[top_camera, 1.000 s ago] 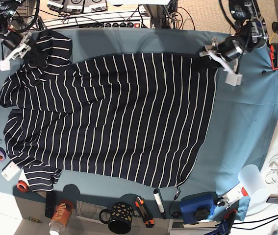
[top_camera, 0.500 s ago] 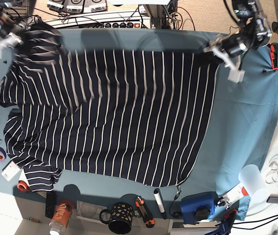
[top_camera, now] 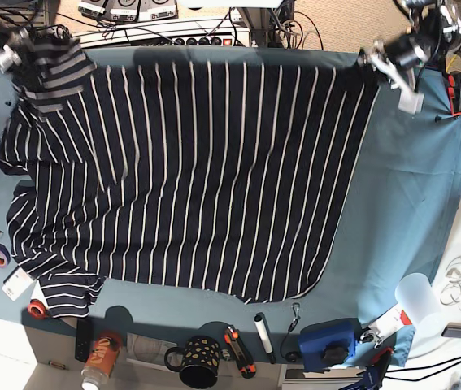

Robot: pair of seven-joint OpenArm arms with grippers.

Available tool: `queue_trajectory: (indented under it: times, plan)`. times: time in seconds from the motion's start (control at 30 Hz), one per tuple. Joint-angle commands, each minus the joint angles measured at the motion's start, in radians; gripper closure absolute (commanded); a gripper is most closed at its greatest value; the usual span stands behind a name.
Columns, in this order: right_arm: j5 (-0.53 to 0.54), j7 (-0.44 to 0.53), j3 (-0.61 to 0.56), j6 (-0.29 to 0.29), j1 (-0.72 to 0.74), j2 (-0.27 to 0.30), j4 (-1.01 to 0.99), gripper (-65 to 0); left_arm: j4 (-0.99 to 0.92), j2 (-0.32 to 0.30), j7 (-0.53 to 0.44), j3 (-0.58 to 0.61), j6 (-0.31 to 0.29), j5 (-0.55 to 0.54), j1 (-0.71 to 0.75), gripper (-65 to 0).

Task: Layout the t-shirt on the table in an organized manner, then fold the t-shirt properly
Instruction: 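Pull the grasped hem corner with the left gripper to stretch the shirt, then fold the shirt lengthwise with both grippers, bringing the edge over the middle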

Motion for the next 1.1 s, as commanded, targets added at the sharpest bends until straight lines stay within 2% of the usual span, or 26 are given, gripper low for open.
queue_trajectory:
  times: [0.0, 0.07, 0.4, 0.63, 0.83, 0.97, 1.07]
  plan:
    - [0.024, 0.04, 0.031, 0.001, -0.001, 0.032, 0.014, 0.0, 0.026, -0.012, -0.019, -0.018, -0.008, -0.022, 0.014, 0.0]
    - [0.024, 0.04, 0.065, 0.001, 0.0, 0.032, 0.014, 0.0, 0.038, -0.012, -0.019, -0.042, -0.036, -0.023, 0.022, 0.0]
    - [0.024, 0.04, 0.198, 0.001, -0.001, 0.035, 0.014, 0.0, 0.048, -0.013, 0.023, -0.223, -0.049, -0.085, 0.027, 0.0]
    - [0.024, 0.04, 0.198, 0.001, 0.0, 0.049, 0.014, 0.0, 0.049, -0.027, 0.021, -0.225, -0.05, -0.105, 0.029, 0.0]
    - [0.024, 0.04, 0.196, 0.001, 0.059, 0.118, 0.014, 0.0, 0.096, -0.051, -0.012, -0.223, -0.057, -0.117, 0.015, 0.0]
    - [0.024, 0.04, 0.196, 0.001, 0.117, 0.159, 0.014, 0.0, 0.129, -0.072, -0.046, -0.21, -0.079, -0.076, -0.016, 0.0]
    - [0.024, 0.04, 0.188, 0.001, 0.146, 0.166, 0.014, 0.0, 0.13, -0.1, -0.065, -0.147, -0.079, -0.01, -0.06, 0.0]
